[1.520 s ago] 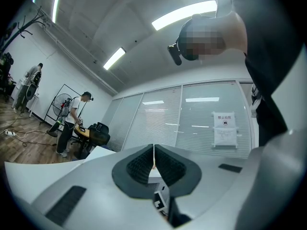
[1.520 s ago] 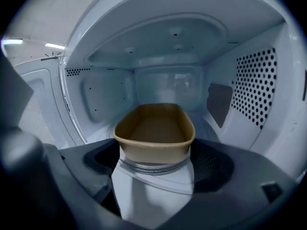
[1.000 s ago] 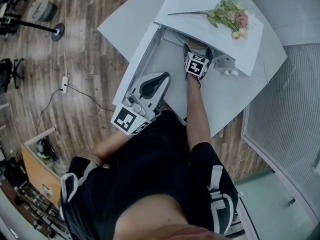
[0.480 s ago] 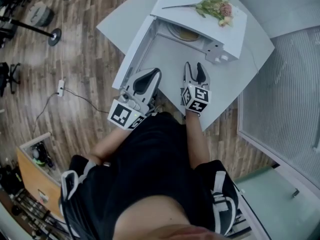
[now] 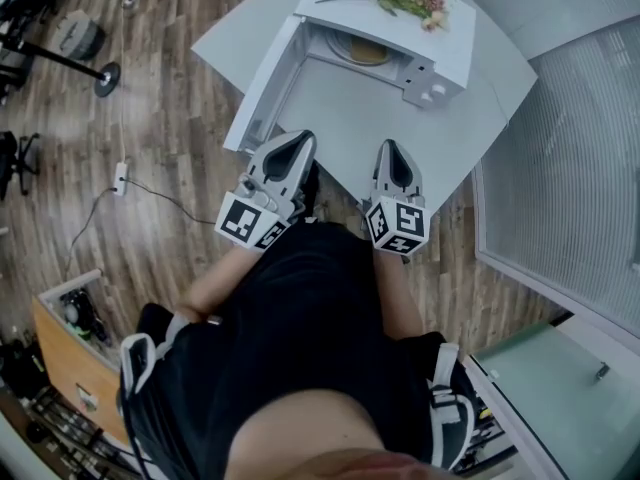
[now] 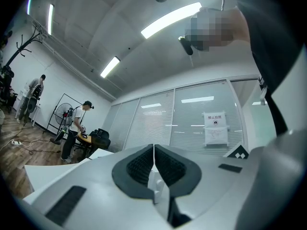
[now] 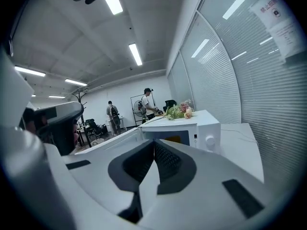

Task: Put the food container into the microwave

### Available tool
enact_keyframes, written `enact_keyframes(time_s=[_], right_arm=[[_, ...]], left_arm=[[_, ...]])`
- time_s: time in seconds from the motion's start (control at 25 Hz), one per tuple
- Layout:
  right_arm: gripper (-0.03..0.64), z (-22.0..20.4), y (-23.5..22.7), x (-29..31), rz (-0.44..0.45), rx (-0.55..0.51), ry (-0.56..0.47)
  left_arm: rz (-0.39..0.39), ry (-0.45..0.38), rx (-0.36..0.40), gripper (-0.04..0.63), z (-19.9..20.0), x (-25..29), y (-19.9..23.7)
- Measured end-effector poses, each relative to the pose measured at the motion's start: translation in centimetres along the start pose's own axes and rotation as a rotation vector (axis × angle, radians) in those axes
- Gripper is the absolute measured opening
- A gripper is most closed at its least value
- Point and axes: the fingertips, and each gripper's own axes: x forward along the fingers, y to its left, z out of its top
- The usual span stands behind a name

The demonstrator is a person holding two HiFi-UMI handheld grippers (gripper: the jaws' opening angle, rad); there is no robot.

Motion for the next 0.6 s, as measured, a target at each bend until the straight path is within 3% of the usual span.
enact_keyframes(time_s=[0.6], right_arm=[[0.025, 0.4, -0.4, -2.7, 0.001, 0.008, -0.03]], left_arm=[[-0.008, -0.011, 0.02, 0.026, 0.0, -1.1, -1.9]])
